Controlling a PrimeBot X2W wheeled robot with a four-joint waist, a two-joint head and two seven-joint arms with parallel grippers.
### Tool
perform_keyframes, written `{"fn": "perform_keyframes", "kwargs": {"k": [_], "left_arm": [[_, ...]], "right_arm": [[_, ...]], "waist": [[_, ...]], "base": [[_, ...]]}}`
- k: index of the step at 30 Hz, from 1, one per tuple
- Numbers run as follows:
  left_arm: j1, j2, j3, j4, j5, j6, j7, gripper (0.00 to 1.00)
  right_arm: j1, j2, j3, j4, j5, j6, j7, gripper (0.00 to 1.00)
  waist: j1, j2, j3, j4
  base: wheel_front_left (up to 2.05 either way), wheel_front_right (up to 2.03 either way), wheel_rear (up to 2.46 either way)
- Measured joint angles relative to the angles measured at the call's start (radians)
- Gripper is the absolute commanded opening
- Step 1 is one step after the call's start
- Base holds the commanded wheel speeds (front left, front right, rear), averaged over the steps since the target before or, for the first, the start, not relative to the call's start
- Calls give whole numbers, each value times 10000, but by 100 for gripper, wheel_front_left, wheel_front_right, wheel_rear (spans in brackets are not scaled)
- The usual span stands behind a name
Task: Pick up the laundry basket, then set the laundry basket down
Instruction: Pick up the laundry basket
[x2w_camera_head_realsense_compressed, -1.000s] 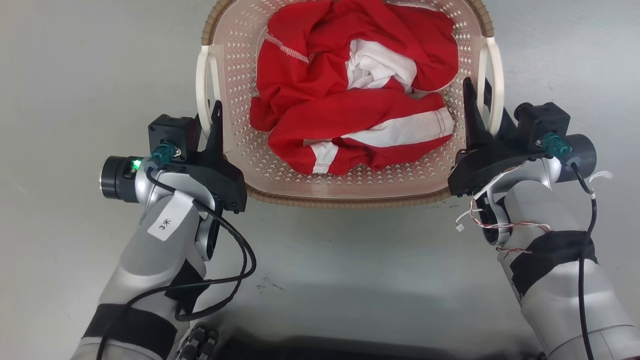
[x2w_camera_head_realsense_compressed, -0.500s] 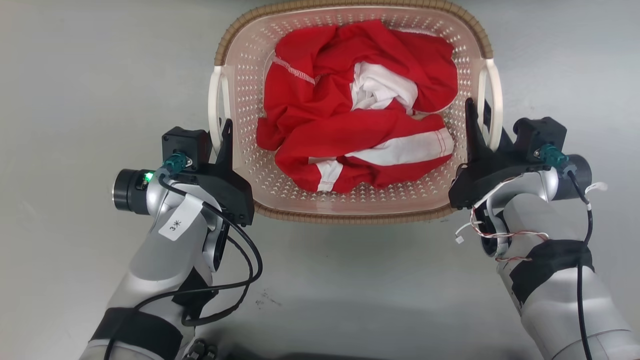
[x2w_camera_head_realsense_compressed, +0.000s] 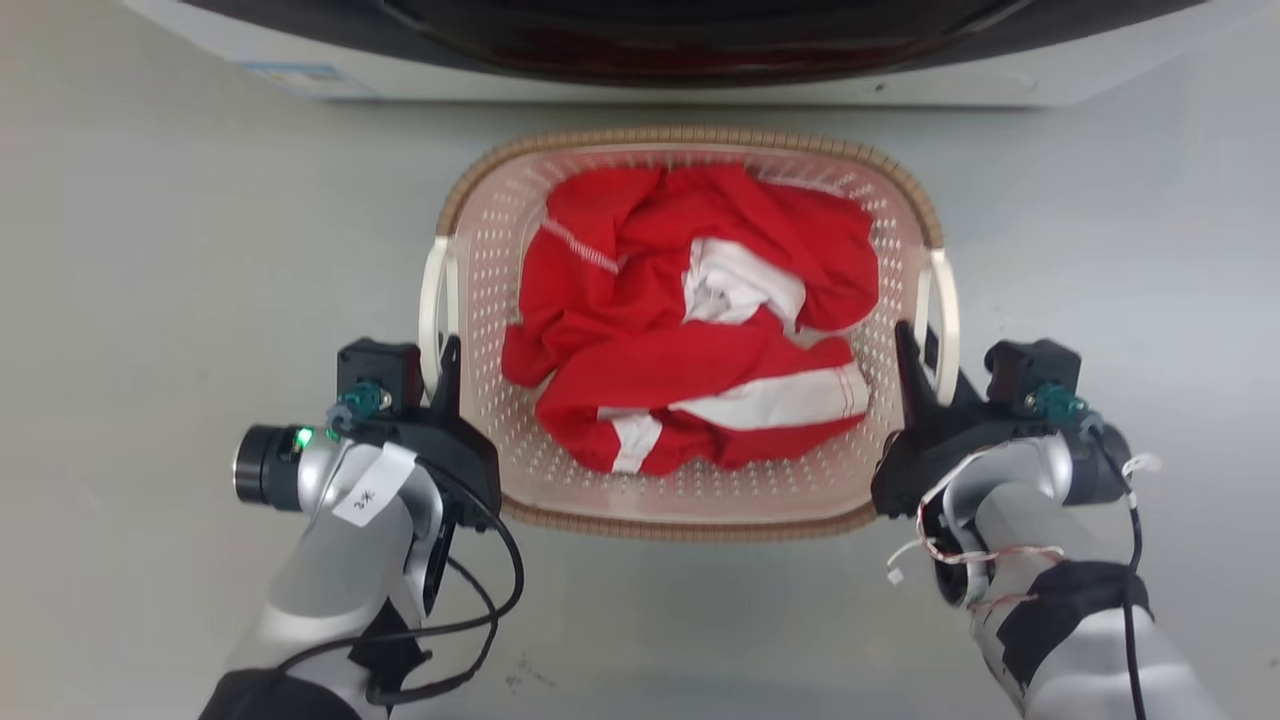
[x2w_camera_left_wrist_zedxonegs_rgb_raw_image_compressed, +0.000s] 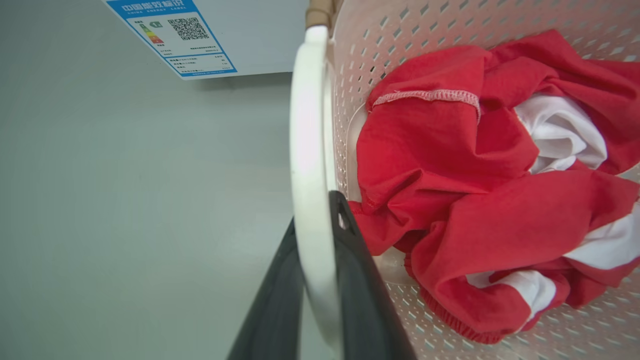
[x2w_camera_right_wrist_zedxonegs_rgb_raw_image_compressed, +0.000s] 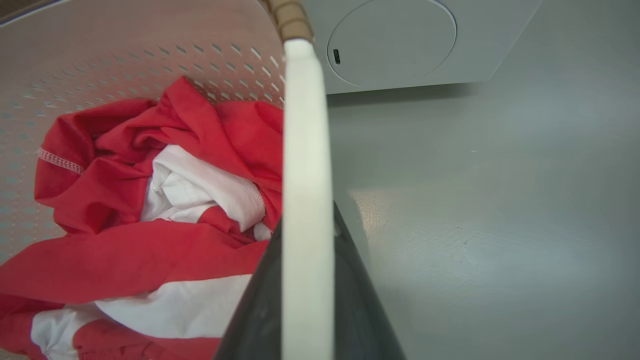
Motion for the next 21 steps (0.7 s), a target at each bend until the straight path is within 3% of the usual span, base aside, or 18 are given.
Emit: {"fn": "perform_keyframes", "kwargs": {"k": [21], "left_arm": [[2063, -19, -564, 1225, -681, -353, 522, 0]], "right_arm": [[1971, 115, 2318, 675, 2717, -268, 763, 0]], "waist": [[-2, -1, -3232, -409]], "base": [[0, 0, 0]]}}
